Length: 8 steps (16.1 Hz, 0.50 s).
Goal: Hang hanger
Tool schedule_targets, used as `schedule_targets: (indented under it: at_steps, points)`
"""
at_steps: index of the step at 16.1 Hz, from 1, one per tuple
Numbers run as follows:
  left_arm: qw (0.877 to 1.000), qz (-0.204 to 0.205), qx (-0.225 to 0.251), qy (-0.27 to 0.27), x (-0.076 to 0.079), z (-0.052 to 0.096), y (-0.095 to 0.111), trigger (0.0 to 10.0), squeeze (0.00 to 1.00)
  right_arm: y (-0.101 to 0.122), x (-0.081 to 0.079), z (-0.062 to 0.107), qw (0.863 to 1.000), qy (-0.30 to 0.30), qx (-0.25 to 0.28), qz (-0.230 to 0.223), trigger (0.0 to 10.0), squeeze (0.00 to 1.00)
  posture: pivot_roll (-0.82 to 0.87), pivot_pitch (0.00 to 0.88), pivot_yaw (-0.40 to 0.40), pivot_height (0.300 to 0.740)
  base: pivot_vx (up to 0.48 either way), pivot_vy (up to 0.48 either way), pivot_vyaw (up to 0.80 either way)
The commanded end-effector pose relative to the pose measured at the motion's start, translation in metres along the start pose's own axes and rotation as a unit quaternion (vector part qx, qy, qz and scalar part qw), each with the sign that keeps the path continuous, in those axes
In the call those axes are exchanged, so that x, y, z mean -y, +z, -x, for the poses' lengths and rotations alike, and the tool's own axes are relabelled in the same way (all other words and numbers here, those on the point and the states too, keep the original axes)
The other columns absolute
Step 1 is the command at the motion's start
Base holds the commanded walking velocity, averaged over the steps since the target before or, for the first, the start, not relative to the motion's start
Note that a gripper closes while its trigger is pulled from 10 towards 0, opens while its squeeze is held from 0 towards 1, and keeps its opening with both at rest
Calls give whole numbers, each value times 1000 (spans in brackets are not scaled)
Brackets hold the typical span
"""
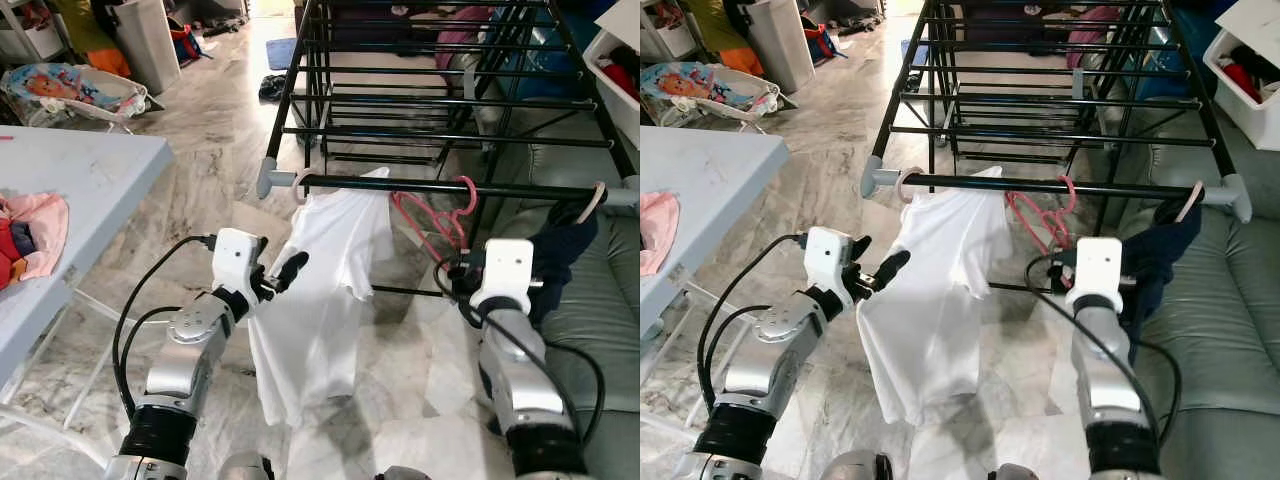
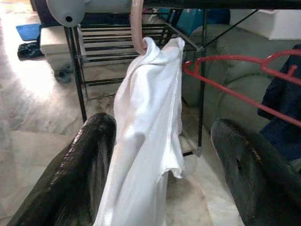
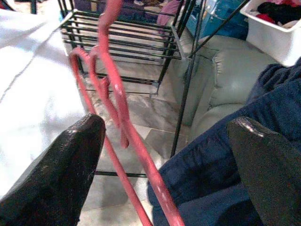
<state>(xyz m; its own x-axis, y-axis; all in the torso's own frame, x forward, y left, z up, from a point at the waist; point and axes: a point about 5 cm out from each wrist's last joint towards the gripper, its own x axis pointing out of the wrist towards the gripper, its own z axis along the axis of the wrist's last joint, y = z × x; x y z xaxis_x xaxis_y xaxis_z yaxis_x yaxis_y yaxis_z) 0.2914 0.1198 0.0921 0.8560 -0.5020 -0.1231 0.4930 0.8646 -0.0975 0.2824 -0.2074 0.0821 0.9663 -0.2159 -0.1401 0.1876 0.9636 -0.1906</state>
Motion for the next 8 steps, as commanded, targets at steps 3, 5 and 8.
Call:
schedule_targets:
  at_steps: [3, 5, 8]
  points:
    - [1000, -16, 1, 13, -8, 3, 6, 10000, 0, 9, -12, 3, 1000, 18, 16, -3, 10000, 1000, -41, 0, 52, 740, 0, 0, 0]
    - [999, -23, 2, 33, -13, 7, 6, 10000, 0, 9, -13, 5, 1000, 20, 18, -7, 10000, 1000, -25, 0, 43, 740, 0, 0, 0]
    - [997, -29, 16, 76, -18, 13, 11, 10000, 0, 16, -5, 6, 999, 12, 42, -3, 10000, 1000, 1, 0, 17, 740, 0, 0, 0]
